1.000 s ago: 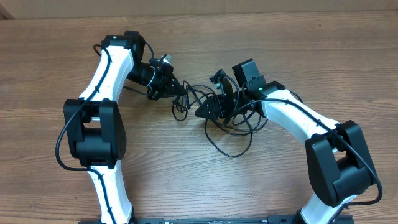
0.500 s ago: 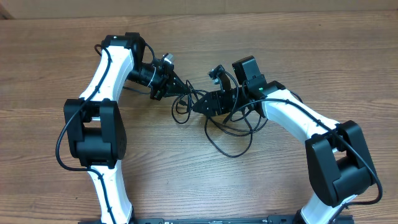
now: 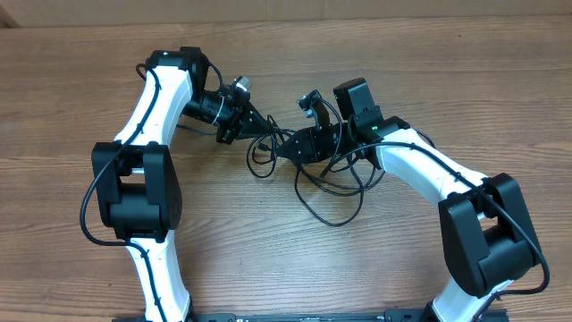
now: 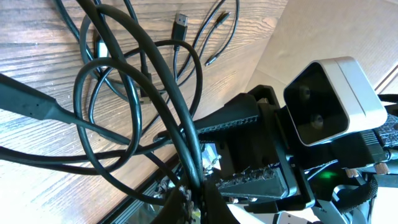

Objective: Untangle cables

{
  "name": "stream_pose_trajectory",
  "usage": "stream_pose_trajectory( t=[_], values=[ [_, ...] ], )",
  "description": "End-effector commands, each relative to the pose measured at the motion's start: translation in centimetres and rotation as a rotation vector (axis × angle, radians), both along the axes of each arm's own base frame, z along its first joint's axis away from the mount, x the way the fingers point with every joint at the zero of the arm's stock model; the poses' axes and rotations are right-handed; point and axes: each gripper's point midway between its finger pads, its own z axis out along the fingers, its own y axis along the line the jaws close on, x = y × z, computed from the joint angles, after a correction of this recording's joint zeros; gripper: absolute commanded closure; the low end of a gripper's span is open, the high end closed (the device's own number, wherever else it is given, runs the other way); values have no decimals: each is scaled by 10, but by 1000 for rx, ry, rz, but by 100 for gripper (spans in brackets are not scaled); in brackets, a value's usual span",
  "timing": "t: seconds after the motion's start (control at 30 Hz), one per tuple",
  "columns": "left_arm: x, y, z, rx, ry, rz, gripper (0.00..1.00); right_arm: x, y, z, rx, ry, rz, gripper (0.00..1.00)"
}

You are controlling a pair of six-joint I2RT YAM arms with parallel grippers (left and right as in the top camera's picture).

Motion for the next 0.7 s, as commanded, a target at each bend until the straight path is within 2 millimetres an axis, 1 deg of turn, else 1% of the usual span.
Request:
stream_pose_trajectory(
  t=[0.0,0.13,0.47,0.57,0.63,0.67],
  values=[
    [-4,-8,4,-31,26,-8,95,3,2,8,13,-30,3,67],
    [-7,-9,4,-28,44,-10,96,4,3,9,15,-39,2,64],
    [-10,-9,2,-16,32,-30,96,13,6,16,37,-96,0,64],
    [-11,-7,-1,5,28,-36,96,18,5,15,22,-115,-18,64],
    [-11,-7,0,3,28,-36,96,22,3,14,7,-127,-34,65],
    [-11,-7,0,3,28,-36,96,22,3,13,5,-130,-36,68]
  ],
)
